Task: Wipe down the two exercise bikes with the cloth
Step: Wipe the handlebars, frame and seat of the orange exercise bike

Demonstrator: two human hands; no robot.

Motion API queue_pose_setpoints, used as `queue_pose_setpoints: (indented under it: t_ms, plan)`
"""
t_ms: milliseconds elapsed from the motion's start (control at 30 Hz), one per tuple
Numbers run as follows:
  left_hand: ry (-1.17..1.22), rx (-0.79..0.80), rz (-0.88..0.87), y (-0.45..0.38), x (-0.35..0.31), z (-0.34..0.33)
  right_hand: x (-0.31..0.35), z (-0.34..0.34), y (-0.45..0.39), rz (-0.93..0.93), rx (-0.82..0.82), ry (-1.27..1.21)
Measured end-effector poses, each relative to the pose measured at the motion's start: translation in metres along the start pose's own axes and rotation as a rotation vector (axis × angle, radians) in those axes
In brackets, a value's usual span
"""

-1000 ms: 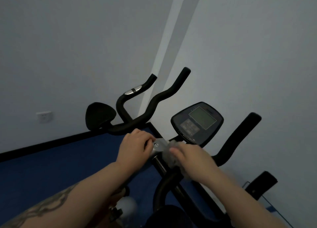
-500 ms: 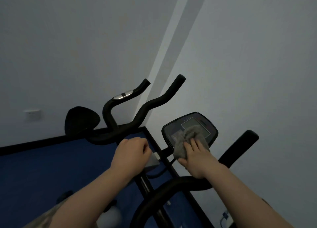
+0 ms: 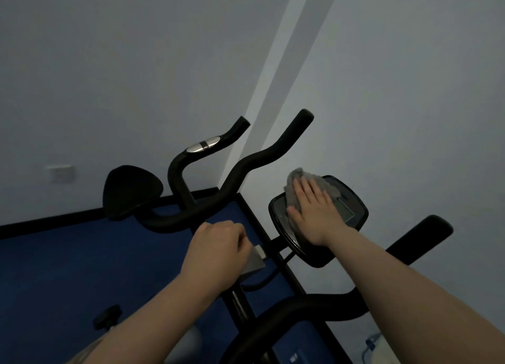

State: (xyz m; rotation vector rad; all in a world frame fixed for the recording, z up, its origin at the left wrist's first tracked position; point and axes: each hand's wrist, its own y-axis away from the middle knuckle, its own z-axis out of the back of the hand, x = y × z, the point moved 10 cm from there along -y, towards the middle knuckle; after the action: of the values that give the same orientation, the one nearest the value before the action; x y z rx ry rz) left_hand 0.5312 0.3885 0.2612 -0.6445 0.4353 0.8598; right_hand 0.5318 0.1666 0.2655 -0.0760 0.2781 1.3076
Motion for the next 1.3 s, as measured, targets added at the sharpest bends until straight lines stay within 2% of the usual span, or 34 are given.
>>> queue_pose_setpoints:
  t_ms: [67, 167, 233, 300, 467, 567, 633, 733, 933, 1100, 1200, 1300]
  plan:
    - [-0.012, 0.003, -0.003, 0.0, -0.001, 0.0, 0.007, -0.011, 0.013, 0.071, 0.02, 0.085]
    - [-0.037, 0.024, -0.011, -0.002, -0.003, -0.002, 0.044, -0.029, 0.037, 0.396, 0.086, 0.223]
    - [-0.031, 0.04, -0.006, -0.001, -0.002, -0.003, 0.052, -0.026, 0.032, 0.467, 0.113, 0.226]
    - [-0.012, 0.035, 0.002, 0.0, 0.0, -0.003, 0.04, -0.01, 0.015, 0.325, 0.072, 0.104]
    - [-0.022, 0.025, 0.001, -0.001, 0.0, -0.001, -0.034, 0.001, 0.02, -0.312, -0.071, -0.091]
    - [-0.026, 0.027, 0.002, 0.0, 0.0, -0.001, -0.047, -0.008, 0.054, -0.657, -0.094, -0.234]
    - [-0.022, 0.026, 0.0, -0.001, -0.001, 0.0, -0.033, -0.019, 0.069, -0.759, -0.083, -0.311]
    - [-0.048, 0.037, -0.01, -0.001, -0.003, 0.0, -0.007, -0.029, 0.076, -0.802, -0.051, -0.357]
    - [-0.03, 0.044, -0.022, 0.003, -0.004, -0.001, -0.022, -0.027, 0.063, -0.716, -0.047, -0.331]
    - [-0.025, 0.039, -0.013, 0.001, -0.003, -0.001, -0.059, -0.002, 0.035, -0.662, -0.162, -0.224]
    - [-0.035, 0.036, 0.003, -0.002, -0.002, -0.004, -0.051, 0.013, 0.013, -0.481, -0.248, -0.093]
    - [-0.044, 0.028, 0.006, -0.002, -0.001, -0.004, -0.024, 0.019, -0.006, -0.215, -0.208, -0.02]
